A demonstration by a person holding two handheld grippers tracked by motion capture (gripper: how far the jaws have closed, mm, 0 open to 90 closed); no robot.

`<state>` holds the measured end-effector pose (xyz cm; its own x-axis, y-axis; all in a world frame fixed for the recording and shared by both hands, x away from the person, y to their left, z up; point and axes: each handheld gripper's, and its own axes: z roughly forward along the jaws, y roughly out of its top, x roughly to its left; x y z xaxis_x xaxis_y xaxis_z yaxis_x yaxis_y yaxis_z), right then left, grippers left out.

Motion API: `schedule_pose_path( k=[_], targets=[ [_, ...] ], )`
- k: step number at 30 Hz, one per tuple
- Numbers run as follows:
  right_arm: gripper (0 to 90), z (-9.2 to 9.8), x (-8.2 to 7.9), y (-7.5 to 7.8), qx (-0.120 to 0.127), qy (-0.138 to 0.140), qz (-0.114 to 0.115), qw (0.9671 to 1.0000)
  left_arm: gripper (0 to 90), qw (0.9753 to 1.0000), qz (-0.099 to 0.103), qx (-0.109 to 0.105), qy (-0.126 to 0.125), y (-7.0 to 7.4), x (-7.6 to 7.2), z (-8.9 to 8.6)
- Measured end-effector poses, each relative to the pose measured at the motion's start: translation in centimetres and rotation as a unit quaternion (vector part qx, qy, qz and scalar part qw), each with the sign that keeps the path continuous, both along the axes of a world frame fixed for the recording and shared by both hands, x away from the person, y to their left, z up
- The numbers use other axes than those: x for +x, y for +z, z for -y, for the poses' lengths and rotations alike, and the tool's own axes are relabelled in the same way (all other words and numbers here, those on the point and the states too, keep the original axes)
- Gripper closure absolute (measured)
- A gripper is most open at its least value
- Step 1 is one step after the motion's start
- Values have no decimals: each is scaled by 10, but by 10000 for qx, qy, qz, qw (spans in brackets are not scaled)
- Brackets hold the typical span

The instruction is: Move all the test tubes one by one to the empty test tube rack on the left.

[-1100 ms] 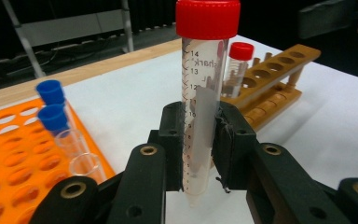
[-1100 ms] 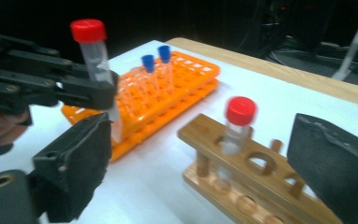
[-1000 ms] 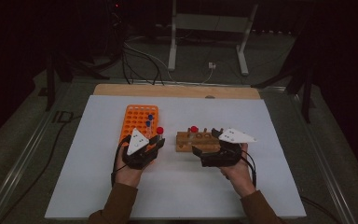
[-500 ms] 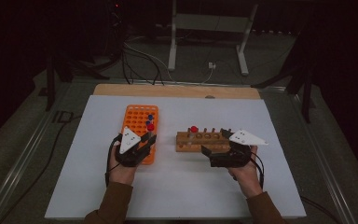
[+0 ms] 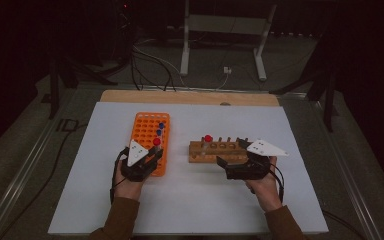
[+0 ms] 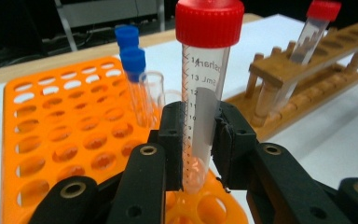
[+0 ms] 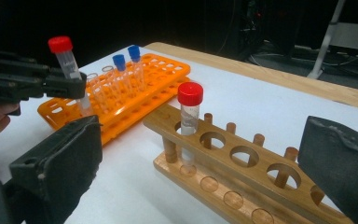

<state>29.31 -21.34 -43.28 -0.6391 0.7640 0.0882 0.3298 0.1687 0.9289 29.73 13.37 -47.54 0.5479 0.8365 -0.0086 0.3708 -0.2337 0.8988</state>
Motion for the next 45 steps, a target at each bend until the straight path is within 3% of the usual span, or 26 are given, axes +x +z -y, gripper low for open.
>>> schedule_pose_path(
  k=[6, 16, 28, 31, 38, 45],
  targets=[
    [2, 1, 1, -1, -15, -14, -28, 10000, 750, 9997, -206, 150, 10, -6, 1, 2],
    [2, -4, 1, -5, -93, 39, -77, 9999, 750, 9971, -472, 586, 103, -14, 4, 11],
    [3, -7, 2, -6, -103, 71, -109, 9999, 737, 9964, -649, 519, 150, -16, 6, 10],
    [3, -8, 2, -6, -99, 78, -105, 9999, 683, 9963, -640, 556, 156, -15, 5, 10],
    [3, -8, 5, -4, -107, 68, -99, 9999, 573, 9974, -584, 403, 117, -7, 2, 10],
    [13, -13, 12, -2, -134, 60, -175, 9997, 320, 9992, -392, 70, 29, 0, -3, 5]
  ],
)
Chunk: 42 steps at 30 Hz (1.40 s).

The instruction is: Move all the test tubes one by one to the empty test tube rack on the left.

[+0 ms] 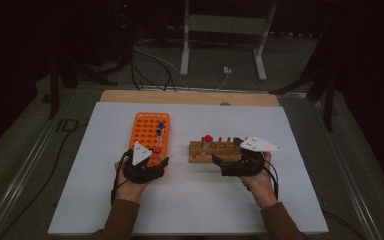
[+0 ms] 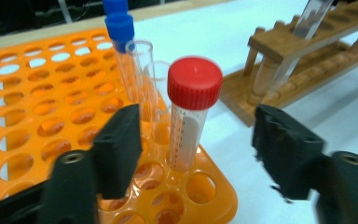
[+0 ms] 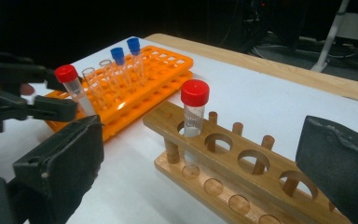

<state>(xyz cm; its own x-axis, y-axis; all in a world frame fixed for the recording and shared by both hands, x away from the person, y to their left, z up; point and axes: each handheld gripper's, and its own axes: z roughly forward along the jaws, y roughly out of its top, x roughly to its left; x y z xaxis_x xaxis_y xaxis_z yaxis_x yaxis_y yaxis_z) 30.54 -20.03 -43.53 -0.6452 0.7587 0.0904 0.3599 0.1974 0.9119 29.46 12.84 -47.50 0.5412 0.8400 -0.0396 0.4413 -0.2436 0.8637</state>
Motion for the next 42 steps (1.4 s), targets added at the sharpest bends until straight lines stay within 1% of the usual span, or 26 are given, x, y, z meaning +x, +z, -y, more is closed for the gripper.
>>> schedule_pose_path(
  k=[2, 4, 6, 7, 9, 11, 12, 13, 14, 15, 17, 20, 24, 28, 32, 36, 39, 42],
  targets=[
    [47, -3, 4, -1, -51, 27, -17, 10000, 272, 10000, 66, -59, 25, 2, -2, -2],
    [59, -6, 7, -1, -64, 42, -62, 10000, 215, 9998, 148, -99, 74, 5, -3, -4],
    [87, -8, 11, -3, -89, 72, -70, 9999, 164, 9993, 238, -266, 52, 8, -5, -6],
    [109, -10, 13, -3, -103, 70, -91, 9999, 158, 9991, 279, -320, 60, 10, -5, -7],
    [135, -12, 18, -5, -134, 44, -119, 9998, 72, 9988, 280, -393, 80, 13, -6, -8],
    [166, -15, 22, -7, -142, 40, -157, 9998, 22, 9986, 244, -470, 56, 14, -5, -9],
    [174, -16, 24, -8, -152, 32, -158, 9998, 12, 9983, 244, -517, 58, 14, -5, -10],
    [202, -18, 25, -9, -162, 23, -148, 9998, 6, 9982, 252, -549, 39, 14, -5, -11],
    [232, -19, 27, -10, -179, 20, -134, 9997, 5, 9977, 251, -626, 5, 15, -5, -12],
    [265, -20, 28, -12, -215, 12, -134, 9997, 5, 9972, 252, -710, -7, 15, -5, -12],
    [361, -23, 30, -15, -273, 23, -125, 9995, 4, 9965, 260, -798, 21, 16, -5, -14],
    [455, -28, 33, -19, -379, 1, -114, 9992, 4, 9958, 235, -889, 29, 17, -5, -16],
    [556, -34, 39, -23, -438, -48, -170, 9989, 4, 9956, 262, -899, 22, 19, -5, -15],
    [651, -37, 42, -25, -474, -39, -187, 9987, 5, 9955, 265, -907, 3, 20, -6, -14],
    [717, -39, 43, -24, -490, 9, -168, 9987, 5, 9957, 270, -886, -11, 21, -6, -13],
    [743, -41, 43, -24, -478, 36, -194, 9987, 5, 9962, 273, -825, -48, 21, -6, -11],
    [746, -41, 42, -23, -456, 23, -178, 9988, 5, 9969, 357, -699, -45, 22, -7, -8],
    [747, -39, 40, -20, -384, 17, -162, 9991, 5, 9970, 408, -657, -57, 24, -9, -5]
  ],
)
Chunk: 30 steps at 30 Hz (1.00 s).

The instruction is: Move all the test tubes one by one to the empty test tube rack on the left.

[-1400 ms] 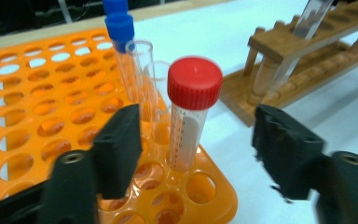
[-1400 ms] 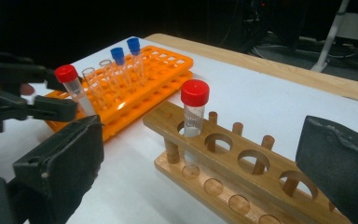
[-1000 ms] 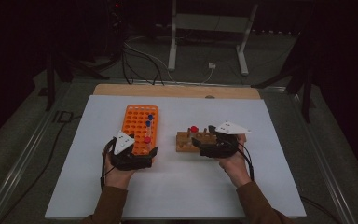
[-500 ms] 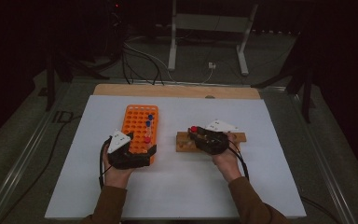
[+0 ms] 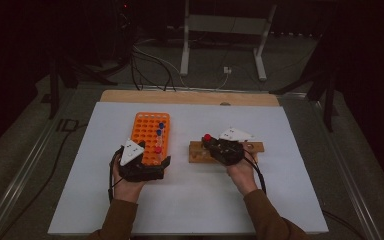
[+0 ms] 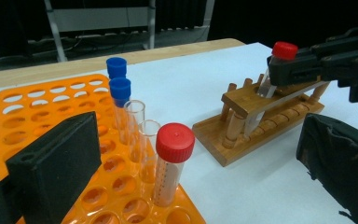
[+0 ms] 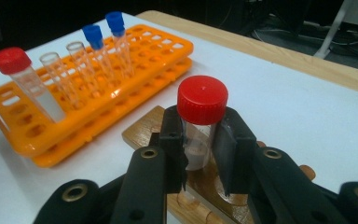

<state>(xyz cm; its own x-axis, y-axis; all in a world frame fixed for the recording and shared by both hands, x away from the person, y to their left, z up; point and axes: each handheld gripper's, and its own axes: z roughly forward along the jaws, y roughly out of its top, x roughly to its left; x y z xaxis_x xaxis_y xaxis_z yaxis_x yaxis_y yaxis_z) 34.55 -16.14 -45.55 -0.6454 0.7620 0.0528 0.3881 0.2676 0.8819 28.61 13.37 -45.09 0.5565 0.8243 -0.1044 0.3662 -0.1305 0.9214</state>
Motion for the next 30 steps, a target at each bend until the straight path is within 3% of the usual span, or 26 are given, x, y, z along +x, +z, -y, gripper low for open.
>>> schedule_pose_path(
  k=[10, 23, 30],
  targets=[
    [748, 6, -6, 17, 184, 0, 225, 9996, 6, 9998, 172, 104, 8, 4, -2, 6],
    [748, 16, -11, 40, 419, -23, 441, 9981, 8, 9998, 181, 50, -69, 8, -4, 12],
    [748, 24, -16, 48, 555, -47, 504, 9972, 12, 9996, 218, 157, -88, 12, -7, 21]
  ],
)
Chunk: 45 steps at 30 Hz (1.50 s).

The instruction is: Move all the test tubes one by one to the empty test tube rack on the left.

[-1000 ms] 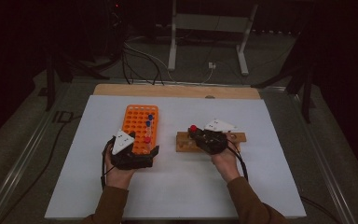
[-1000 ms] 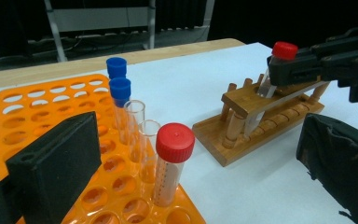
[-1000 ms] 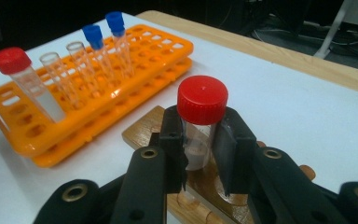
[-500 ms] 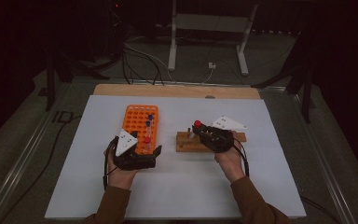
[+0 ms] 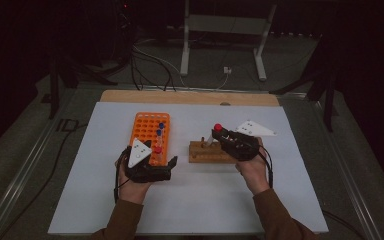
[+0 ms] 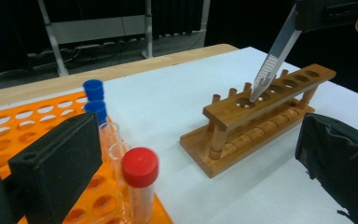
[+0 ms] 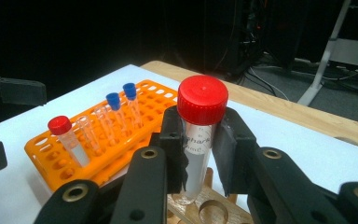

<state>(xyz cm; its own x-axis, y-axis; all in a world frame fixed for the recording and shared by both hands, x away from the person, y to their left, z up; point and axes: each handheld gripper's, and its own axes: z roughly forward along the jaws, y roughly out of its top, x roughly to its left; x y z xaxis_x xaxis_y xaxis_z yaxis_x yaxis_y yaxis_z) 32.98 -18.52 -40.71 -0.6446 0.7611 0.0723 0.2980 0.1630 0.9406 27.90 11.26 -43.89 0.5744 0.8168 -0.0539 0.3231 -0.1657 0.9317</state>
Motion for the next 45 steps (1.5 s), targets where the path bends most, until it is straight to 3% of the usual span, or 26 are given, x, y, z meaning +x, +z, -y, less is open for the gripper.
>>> schedule_pose_path(
  k=[10, 14, 23, 27, 35, 37, 40, 43, 45],
  targets=[
    [748, -1, -10, 2, -6, 224, -96, 9997, 54, 9995, 96, 91, -287, 8, -5, 27],
    [747, -6, -15, 1, -113, 379, -148, 9991, 157, 9987, 21, 152, -486, 8, -4, 40],
    [746, -25, -26, -3, -296, 793, -266, 9961, 243, 9969, -101, 324, -710, 3, -3, 58],
    [746, -36, -32, -6, -364, 965, -305, 9942, 345, 9965, -167, 405, -718, 0, -2, 61],
    [746, -49, -35, -9, -379, 1181, -338, 9917, 738, 9940, -209, 657, -847, -5, -2, 63],
    [743, -49, -35, -9, -366, 1200, -382, 9914, 748, 9938, -183, 666, -866, -6, -3, 62],
    [636, -46, -34, -9, -253, 1212, -396, 9915, 751, 9946, -208, 632, -795, -6, -3, 60],
    [502, -37, -29, -8, 102, 1255, -488, 9908, 751, 9956, -242, 549, -726, -6, -1, 57],
    [434, -31, -27, -8, 205, 1196, -514, 9913, 751, 9961, -237, 517, -679, -6, -1, 54]
  ],
)
